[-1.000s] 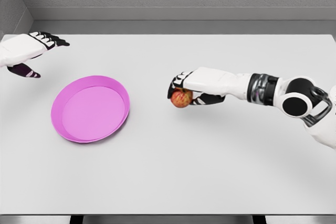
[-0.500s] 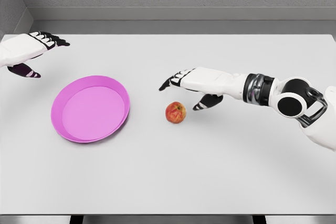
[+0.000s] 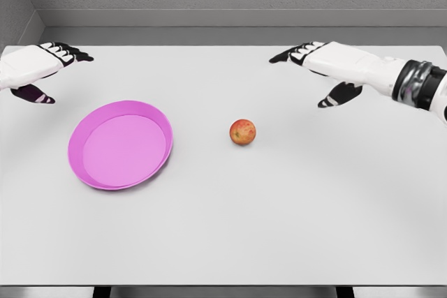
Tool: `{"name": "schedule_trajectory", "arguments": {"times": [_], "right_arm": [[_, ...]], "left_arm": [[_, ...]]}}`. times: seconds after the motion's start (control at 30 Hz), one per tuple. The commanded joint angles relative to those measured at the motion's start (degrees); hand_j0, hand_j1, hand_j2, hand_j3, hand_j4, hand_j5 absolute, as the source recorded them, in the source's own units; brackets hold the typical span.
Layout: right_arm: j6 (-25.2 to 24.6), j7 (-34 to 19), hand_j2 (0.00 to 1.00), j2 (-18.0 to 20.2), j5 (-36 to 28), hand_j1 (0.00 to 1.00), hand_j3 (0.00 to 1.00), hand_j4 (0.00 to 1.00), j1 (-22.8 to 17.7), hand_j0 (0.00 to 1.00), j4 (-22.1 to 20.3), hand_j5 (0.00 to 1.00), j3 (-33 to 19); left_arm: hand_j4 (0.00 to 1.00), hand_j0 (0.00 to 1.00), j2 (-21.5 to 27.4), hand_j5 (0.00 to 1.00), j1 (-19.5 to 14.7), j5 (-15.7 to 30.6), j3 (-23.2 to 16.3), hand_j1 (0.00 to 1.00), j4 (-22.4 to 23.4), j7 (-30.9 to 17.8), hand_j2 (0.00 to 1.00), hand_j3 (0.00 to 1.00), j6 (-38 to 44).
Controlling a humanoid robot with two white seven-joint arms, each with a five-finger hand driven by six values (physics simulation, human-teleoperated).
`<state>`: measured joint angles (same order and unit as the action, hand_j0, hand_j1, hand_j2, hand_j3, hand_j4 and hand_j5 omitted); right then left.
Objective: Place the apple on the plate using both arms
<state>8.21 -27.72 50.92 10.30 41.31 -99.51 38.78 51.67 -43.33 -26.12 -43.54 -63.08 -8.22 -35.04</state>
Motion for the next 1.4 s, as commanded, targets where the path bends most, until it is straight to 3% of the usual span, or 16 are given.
{"name": "schedule_trajectory", "arguments": {"times": [0.0,0.07,0.13,0.2,0.3,0.37,0.63,0.7,0.97,1.37], "right_arm": [[3.0,0.0,1.0,3.8,-0.2,1.0,1.0,1.0,0.0,1.0,0.5,1.0,-4.0],[5.3,0.0,1.0,4.7,-0.2,1.0,1.0,1.0,0.0,1.0,2.0,1.0,-4.9],[5.9,-0.1,1.0,5.6,-0.2,1.0,1.0,1.0,-0.4,1.0,2.2,1.0,-5.1],[7.9,0.0,1.0,5.6,-0.2,1.0,1.0,1.0,-2.0,1.0,2.7,1.0,-6.0],[11.3,0.0,1.0,6.1,-0.2,1.0,1.0,1.0,-8.2,1.0,5.1,1.0,-13.2],[11.2,0.0,1.0,6.1,-0.2,1.0,1.0,1.0,-8.6,1.0,5.0,1.0,-13.5],[10.9,0.0,1.0,6.0,-0.2,1.0,1.0,1.0,-9.0,1.0,4.2,1.0,-13.5],[10.9,0.0,1.0,6.0,-0.2,1.0,1.0,1.0,-9.0,1.0,4.1,1.0,-13.4],[10.8,0.0,1.0,6.0,-0.2,1.0,1.0,1.0,-10.4,1.0,4.2,1.0,-13.5],[10.8,0.0,1.0,6.1,-0.2,1.0,1.0,1.0,-10.4,1.0,4.2,1.0,-13.5]], "left_arm": [[1.0,1.0,-1.6,1.0,0.0,-0.2,-0.3,1.0,-0.6,0.0,1.0,1.0,0.0],[1.0,1.0,-4.8,1.0,-0.6,-4.5,-0.4,1.0,-3.4,0.0,1.0,1.0,0.0],[1.0,1.0,-8.5,1.0,-3.7,-9.3,-1.2,1.0,-5.1,0.1,1.0,1.0,0.0],[1.0,1.0,-11.2,1.0,-6.2,-10.4,-3.9,1.0,-7.0,0.0,1.0,1.0,0.0],[1.0,1.0,-13.1,1.0,-7.8,-11.8,-7.7,1.0,-12.7,0.0,1.0,1.0,0.0],[1.0,1.0,-14.6,1.0,-10.0,-11.7,-12.8,1.0,-15.5,0.0,1.0,1.0,0.0],[1.0,1.0,-20.7,1.0,-15.6,-11.9,-24.0,1.0,-15.6,0.0,1.0,1.0,0.0],[1.0,1.0,-22.6,1.0,-17.9,-15.4,-26.8,1.0,-15.6,0.1,1.0,1.0,0.0],[1.0,1.0,-24.0,1.0,-18.8,-17.6,-28.4,1.0,-15.5,0.0,1.0,1.0,0.0],[1.0,1.0,-25.9,1.0,-21.4,-14.7,-34.7,1.0,-14.5,0.1,1.0,1.0,0.0]]}}
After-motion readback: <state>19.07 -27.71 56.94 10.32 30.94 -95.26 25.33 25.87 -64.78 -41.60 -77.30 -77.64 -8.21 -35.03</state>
